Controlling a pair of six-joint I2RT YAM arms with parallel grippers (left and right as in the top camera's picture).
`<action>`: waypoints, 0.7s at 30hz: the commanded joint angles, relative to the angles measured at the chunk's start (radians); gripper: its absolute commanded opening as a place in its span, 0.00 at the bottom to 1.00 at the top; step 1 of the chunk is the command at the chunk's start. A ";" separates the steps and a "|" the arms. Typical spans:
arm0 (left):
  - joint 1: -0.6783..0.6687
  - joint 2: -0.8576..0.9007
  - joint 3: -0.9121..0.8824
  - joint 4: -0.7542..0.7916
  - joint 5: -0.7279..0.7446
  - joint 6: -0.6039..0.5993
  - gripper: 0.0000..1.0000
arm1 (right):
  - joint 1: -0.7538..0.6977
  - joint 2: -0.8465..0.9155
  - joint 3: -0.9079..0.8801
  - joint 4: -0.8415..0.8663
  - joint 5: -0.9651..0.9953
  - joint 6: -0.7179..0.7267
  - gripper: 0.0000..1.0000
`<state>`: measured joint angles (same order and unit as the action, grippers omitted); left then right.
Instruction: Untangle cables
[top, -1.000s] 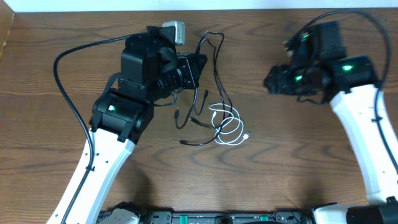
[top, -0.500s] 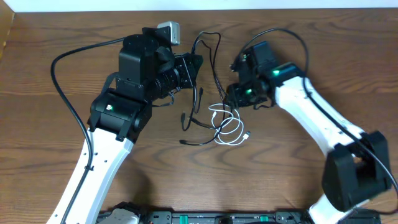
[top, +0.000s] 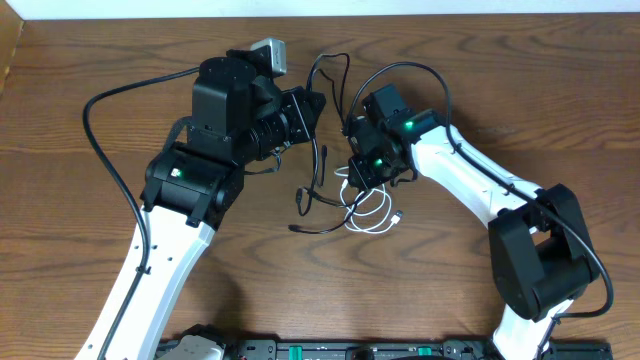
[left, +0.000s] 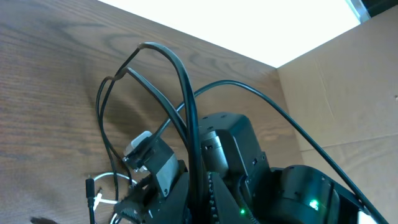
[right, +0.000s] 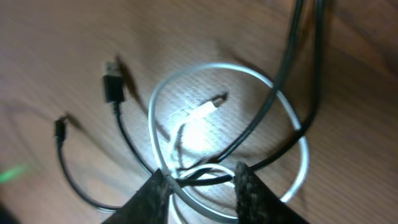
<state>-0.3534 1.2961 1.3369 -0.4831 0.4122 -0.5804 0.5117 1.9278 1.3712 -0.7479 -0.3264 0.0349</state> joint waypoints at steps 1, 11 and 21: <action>0.010 0.000 0.008 0.000 -0.006 -0.013 0.08 | 0.012 0.044 -0.010 -0.003 0.080 -0.040 0.15; 0.072 0.003 0.008 -0.036 -0.012 -0.027 0.08 | -0.029 -0.093 0.095 -0.121 0.074 0.014 0.01; 0.106 0.013 0.008 -0.085 -0.089 -0.027 0.08 | -0.163 -0.423 0.372 -0.285 0.064 0.174 0.01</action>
<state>-0.2546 1.3064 1.3369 -0.5503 0.3878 -0.6033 0.4015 1.5959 1.6905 -1.0145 -0.2558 0.1169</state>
